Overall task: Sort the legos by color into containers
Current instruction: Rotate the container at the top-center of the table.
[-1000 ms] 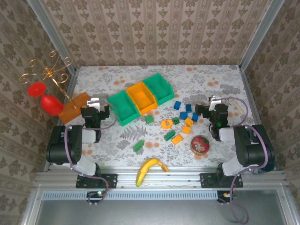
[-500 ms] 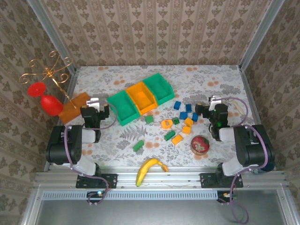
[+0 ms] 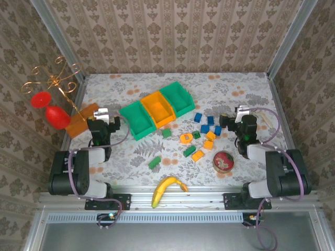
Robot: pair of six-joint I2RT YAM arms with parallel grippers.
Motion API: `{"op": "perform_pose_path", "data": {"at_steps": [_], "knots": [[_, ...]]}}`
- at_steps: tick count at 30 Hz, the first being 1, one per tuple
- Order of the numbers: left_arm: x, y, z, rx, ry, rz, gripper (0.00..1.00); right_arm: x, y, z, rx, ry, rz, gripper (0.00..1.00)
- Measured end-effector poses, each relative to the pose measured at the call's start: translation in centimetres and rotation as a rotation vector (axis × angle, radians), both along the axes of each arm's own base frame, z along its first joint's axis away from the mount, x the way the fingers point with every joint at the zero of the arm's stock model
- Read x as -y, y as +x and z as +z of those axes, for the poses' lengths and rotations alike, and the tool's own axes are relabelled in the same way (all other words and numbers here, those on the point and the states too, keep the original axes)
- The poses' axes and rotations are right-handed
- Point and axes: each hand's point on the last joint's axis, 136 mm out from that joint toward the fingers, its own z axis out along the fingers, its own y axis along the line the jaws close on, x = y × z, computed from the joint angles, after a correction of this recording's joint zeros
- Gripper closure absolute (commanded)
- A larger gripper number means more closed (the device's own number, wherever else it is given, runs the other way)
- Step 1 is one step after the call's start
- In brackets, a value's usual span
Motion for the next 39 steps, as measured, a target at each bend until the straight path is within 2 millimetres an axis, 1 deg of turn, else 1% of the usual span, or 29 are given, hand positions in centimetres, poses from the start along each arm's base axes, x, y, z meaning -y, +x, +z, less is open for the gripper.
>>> {"op": "perform_pose_path", "data": {"at_steps": [5,9,11,14,18,22,26,29,31,34,37,39], "knots": [[0.0,-0.9,1.3,0.001,0.005,0.023,0.00,0.8,-1.0,2.8,0.023,-0.008,-0.048,0.00],[0.3,-1.7,2.8,0.014,-0.028,0.043,0.00,1.6,-1.8,4.7,0.022,0.004,-0.102,0.00],[0.6,-2.2,3.3,0.011,-0.060,0.056,0.00,1.9,-2.3,5.3,0.014,0.020,-0.123,0.00],[1.4,-2.7,4.3,-0.001,-0.111,0.069,0.00,2.1,-3.1,5.5,-0.020,0.046,-0.148,0.00],[3.6,-3.1,6.0,-0.016,-0.203,0.054,0.00,2.1,-3.9,5.3,-0.093,0.074,-0.173,0.00],[6.3,-2.8,7.3,-0.050,-0.294,0.015,0.00,1.3,-4.5,4.8,-0.169,0.090,-0.171,0.00],[10.7,-1.9,7.9,-0.116,-0.332,-0.060,0.00,0.5,-5.4,4.7,-0.245,0.103,-0.179,0.00],[14.4,-0.9,7.6,-0.175,-0.329,-0.119,0.00,0.3,-6.1,4.6,-0.296,0.110,-0.197,0.00],[16.7,-0.3,6.8,-0.223,-0.316,-0.152,0.00,0.3,-6.8,4.3,-0.338,0.118,-0.213,0.00],[19.1,0.6,5.0,-0.300,-0.288,-0.177,0.00,0.3,-7.9,3.8,-0.392,0.130,-0.235,0.00],[21.0,1.4,2.8,-0.377,-0.260,-0.188,0.00,0.3,-9.2,3.4,-0.442,0.141,-0.253,0.00],[21.8,1.8,1.5,-0.420,-0.244,-0.190,0.00,0.2,-9.9,3.3,-0.464,0.146,-0.259,0.00]]}}
